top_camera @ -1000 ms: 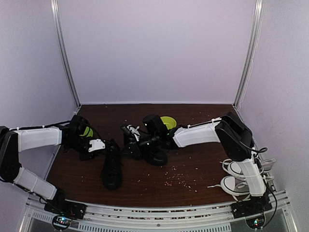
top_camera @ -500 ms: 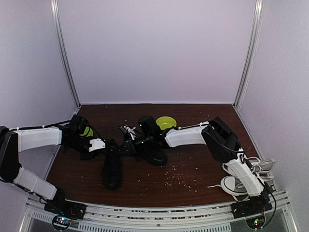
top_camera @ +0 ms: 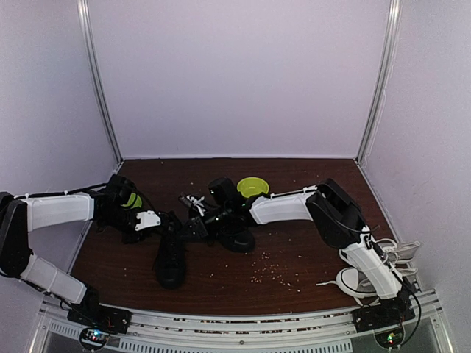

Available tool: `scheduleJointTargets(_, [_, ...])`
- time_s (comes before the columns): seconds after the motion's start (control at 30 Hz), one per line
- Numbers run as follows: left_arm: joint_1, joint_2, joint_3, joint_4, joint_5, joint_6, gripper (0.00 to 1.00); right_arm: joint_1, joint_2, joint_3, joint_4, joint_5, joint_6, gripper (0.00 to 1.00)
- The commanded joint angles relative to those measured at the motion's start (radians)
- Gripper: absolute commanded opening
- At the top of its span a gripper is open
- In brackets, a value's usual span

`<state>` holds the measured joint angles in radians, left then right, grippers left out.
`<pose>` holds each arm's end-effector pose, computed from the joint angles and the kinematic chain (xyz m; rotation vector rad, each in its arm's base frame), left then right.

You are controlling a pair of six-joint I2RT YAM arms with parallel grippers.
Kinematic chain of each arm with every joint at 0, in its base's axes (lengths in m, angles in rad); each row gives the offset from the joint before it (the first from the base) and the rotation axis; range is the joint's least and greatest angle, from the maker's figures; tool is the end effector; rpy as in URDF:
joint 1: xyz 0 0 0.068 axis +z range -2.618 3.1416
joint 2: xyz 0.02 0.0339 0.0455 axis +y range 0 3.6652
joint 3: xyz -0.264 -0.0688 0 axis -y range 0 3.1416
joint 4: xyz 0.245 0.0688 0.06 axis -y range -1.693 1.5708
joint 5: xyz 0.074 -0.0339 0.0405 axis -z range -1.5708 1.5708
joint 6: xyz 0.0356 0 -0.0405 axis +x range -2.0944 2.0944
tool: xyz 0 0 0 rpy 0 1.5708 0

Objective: Tie the shoes
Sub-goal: Pick up a loop with a shoelace from the shoe.

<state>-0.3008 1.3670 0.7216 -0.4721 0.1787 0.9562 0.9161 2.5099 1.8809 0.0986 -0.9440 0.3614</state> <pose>0.2332 -0.0790 0.1746 1.6062 2.1165 -0.0281 0.3110 0.4525 0.1258 -1.2534 1.9910 1.6966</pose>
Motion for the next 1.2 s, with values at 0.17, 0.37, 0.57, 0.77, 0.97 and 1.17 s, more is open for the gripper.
scheduleJointTargets(0.17, [0.008, -0.013, 0.001, 0.011, 0.022, 0.004, 0.00, 0.025, -0.037, 0.003, -0.168, 0.040, -0.186, 0.28])
scheduleJointTargets(0.37, [0.008, -0.019, -0.001, 0.011, 0.018, 0.004, 0.00, 0.030, -0.051, -0.003, -0.138, 0.068, -0.183, 0.09])
scheduleJointTargets(0.57, [0.008, -0.005, -0.004, 0.037, -0.046, -0.008, 0.00, 0.029, -0.123, -0.068, -0.177, 0.130, -0.226, 0.00])
scheduleJointTargets(0.77, [0.008, -0.001, -0.003, 0.039, -0.050, -0.008, 0.00, 0.040, -0.227, -0.187, -0.183, 0.210, -0.271, 0.00])
scheduleJointTargets(0.97, [0.009, -0.008, 0.002, 0.027, -0.014, -0.002, 0.00, 0.048, -0.239, -0.193, -0.174, 0.218, -0.268, 0.00])
scheduleJointTargets(1.17, [0.006, -0.155, 0.009, 0.014, 0.123, -0.020, 0.44, 0.050, -0.196, -0.111, -0.172, 0.209, -0.245, 0.00])
